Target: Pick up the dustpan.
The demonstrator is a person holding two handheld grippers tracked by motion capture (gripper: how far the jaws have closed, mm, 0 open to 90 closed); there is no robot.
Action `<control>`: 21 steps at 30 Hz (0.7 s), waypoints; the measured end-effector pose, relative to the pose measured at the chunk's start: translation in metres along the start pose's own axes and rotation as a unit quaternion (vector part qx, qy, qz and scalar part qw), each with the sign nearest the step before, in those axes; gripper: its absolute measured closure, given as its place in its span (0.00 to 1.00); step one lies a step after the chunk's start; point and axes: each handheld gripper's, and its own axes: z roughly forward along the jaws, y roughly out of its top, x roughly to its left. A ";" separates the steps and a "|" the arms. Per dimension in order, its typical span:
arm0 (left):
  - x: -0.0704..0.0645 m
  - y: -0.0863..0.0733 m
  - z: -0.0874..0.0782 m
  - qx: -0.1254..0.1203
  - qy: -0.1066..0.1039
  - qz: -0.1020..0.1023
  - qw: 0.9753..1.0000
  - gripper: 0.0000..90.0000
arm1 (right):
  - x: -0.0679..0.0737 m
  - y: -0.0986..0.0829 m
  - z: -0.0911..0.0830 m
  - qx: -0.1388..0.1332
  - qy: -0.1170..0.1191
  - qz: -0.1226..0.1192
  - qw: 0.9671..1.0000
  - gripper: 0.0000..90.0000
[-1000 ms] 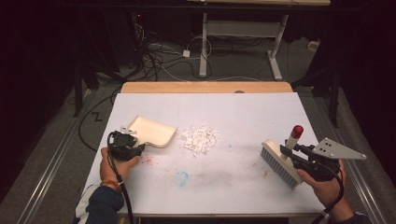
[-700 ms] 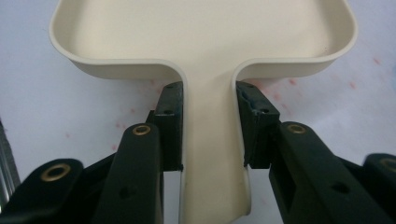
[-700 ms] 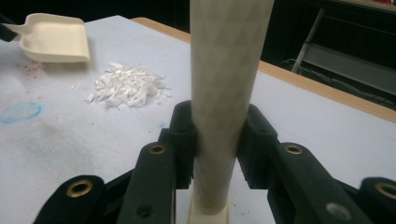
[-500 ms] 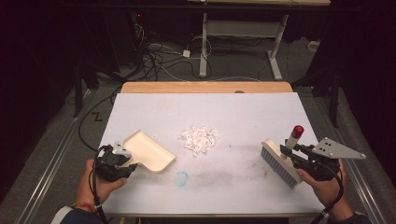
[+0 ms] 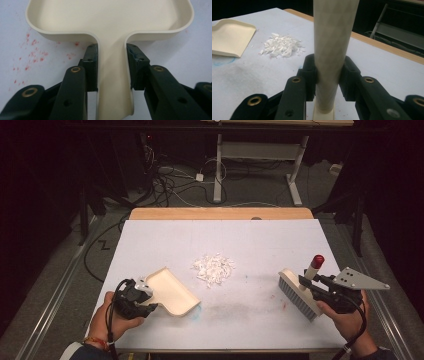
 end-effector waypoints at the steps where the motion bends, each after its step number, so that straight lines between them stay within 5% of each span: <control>1: 0.003 0.004 0.004 0.001 -0.006 -0.002 1.000 0.70 | 0.000 0.000 0.000 0.000 -0.001 0.001 1.000 0.78; 9: 0.001 0.010 0.012 0.017 -0.009 0.004 1.000 0.70 | 0.000 0.001 0.001 0.001 -0.002 0.002 1.000 0.78; 21: -0.001 0.007 0.010 0.026 -0.015 0.004 1.000 0.70 | -0.008 0.023 0.025 -0.017 -0.003 -0.001 1.000 0.78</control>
